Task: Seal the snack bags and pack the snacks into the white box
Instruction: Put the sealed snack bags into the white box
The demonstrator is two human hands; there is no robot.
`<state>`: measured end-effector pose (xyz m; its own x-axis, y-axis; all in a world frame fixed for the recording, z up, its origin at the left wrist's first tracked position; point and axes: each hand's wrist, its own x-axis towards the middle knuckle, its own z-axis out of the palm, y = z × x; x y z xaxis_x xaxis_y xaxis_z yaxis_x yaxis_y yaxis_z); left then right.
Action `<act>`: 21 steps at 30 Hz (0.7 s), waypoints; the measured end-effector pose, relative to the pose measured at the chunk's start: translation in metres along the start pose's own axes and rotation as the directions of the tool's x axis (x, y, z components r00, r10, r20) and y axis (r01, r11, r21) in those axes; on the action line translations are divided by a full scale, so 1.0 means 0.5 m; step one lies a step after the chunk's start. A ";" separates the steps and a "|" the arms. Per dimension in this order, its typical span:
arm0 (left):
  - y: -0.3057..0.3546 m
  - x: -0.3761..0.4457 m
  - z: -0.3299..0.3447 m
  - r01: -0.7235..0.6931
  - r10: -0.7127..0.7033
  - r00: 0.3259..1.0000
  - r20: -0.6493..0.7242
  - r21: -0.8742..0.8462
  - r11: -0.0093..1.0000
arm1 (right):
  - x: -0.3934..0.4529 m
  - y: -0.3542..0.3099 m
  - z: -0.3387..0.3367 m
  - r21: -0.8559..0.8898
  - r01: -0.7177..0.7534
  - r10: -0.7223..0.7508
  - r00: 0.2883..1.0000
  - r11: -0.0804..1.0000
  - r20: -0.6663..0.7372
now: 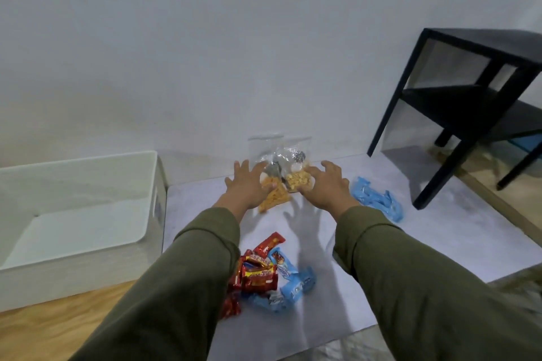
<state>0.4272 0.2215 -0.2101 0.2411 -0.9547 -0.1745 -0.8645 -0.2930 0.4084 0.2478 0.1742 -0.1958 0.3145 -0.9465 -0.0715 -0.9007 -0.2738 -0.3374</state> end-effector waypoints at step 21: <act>-0.014 0.289 0.183 0.265 -0.357 0.923 -0.142 -0.439 0.859 | 0.408 0.151 0.148 0.307 0.048 -0.135 0.953 0.950 0.270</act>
<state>0.4276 0.0903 -0.3201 0.5939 -0.7842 -0.1798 -0.4847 -0.5271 0.6980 0.2664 -0.0270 -0.3052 0.5026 -0.8192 -0.2764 -0.7489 -0.2528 -0.6125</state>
